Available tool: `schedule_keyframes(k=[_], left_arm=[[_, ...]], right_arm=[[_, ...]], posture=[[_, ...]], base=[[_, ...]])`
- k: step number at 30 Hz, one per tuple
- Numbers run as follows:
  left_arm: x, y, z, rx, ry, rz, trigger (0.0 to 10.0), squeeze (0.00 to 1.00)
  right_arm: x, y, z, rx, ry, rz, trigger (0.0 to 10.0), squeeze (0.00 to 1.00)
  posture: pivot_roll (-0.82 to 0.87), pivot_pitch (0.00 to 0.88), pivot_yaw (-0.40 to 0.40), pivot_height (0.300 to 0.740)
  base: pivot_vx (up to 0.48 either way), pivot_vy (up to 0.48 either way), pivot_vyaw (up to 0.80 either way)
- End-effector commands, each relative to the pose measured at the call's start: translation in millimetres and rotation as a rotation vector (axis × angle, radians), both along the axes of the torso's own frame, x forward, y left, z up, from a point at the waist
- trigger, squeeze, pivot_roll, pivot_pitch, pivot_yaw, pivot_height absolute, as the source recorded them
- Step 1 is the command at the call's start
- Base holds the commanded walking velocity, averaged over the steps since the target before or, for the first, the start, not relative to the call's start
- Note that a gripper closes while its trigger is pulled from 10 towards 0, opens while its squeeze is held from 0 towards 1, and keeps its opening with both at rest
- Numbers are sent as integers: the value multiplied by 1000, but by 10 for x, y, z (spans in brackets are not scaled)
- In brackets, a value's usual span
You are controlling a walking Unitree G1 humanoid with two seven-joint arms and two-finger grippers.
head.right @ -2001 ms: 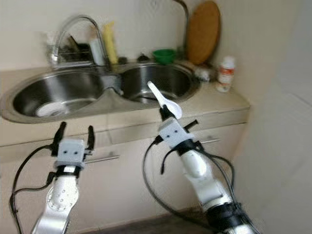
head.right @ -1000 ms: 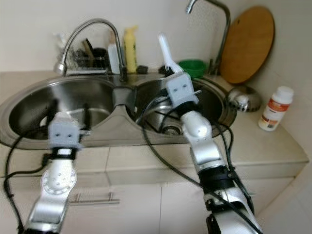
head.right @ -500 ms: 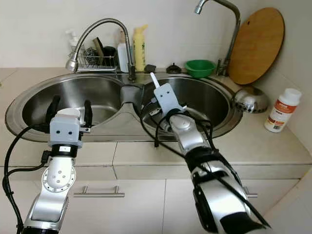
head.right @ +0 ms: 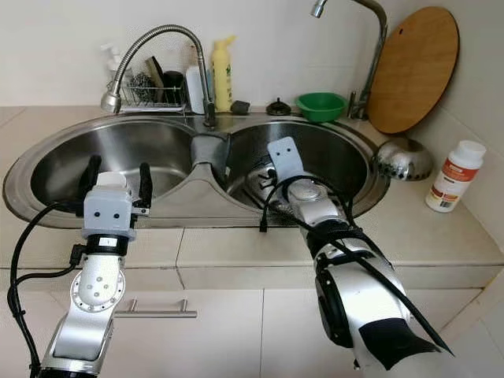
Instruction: Kitchen organization
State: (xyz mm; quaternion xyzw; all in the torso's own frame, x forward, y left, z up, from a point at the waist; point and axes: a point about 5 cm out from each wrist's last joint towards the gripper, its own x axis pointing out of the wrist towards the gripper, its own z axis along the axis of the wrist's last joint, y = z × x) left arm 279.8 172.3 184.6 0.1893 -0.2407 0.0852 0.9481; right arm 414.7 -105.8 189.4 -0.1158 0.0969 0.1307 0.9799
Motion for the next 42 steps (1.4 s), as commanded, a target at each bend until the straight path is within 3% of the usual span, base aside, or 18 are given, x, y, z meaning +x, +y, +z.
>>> schedule_keyframes(k=[1, 9, 14, 16, 17, 18, 19, 21, 24, 27, 34, 42], left_arm=[[-10, -17, 9, 8, 2, -7, 10000, 0], [5, -32, 7, 9, 7, -17, 10000, 0], [-4, -20, -6, 4, 17, -17, 10000, 0], [-18, -33, -22, -7, 28, -26, 10000, 0], [-33, -34, -36, -16, 35, -28, 10000, 0], [-33, -34, -36, -16, 35, -28, 10000, 0], [-56, -29, -53, -21, 40, -27, 10000, 0], [-78, -32, -60, -24, 39, -31, 10000, 0], [-98, -60, -59, -31, 38, -48, 10000, 0], [-105, -99, -55, -28, 39, -71, 10000, 0], [-105, -110, -68, -29, 49, -83, 10000, 0], [-111, -101, -82, -24, 59, -89, 10000, 0]], right_arm=[[24, 12, 91, 29, -13, 0, 10000, 1000], [15, -17, 54, 59, -16, -4, 10000, 1000], [30, -65, 191, 134, -138, -11, 10000, 1000], [9, -120, 275, 119, -283, -55, 10000, 1000], [-26, -132, 291, 122, -355, -55, 10000, 447], [-26, -132, 291, 122, -355, -55, 10000, 447], [-96, -146, 247, 136, -421, -51, 10000, 0], [-178, -162, 157, 164, -457, -47, 10000, 0], [-311, -175, 41, 100, -534, -26, 10000, 0], [-491, -207, -58, 106, -610, -29, 10000, 0], [-757, -228, -27, 81, -761, -79, 10000, 0], [-880, -236, 62, 68, -835, -112, 10000, 0]], posture=[[28, 0, -14, 740], [25, 0, -6, 740], [22, 0, -9, 740], [26, 0, -15, 740], [25, 0, -16, 740], [25, 0, -16, 740], [20, 0, -14, 740], [19, 0, -14, 740], [13, 0, -11, 740], [8, 0, -10, 740], [-2, 0, 0, 740], [-3, 0, 3, 740]], base=[[0, 0, 0], [0, 0, 0], [0, 0, 0], [0, 0, 0], [0, 0, 0], [0, 0, 0], [0, 0, 0], [0, 186, 0], [0, 480, 0], [0, 480, 0], [0, 480, 0], [0, 480, 0]])
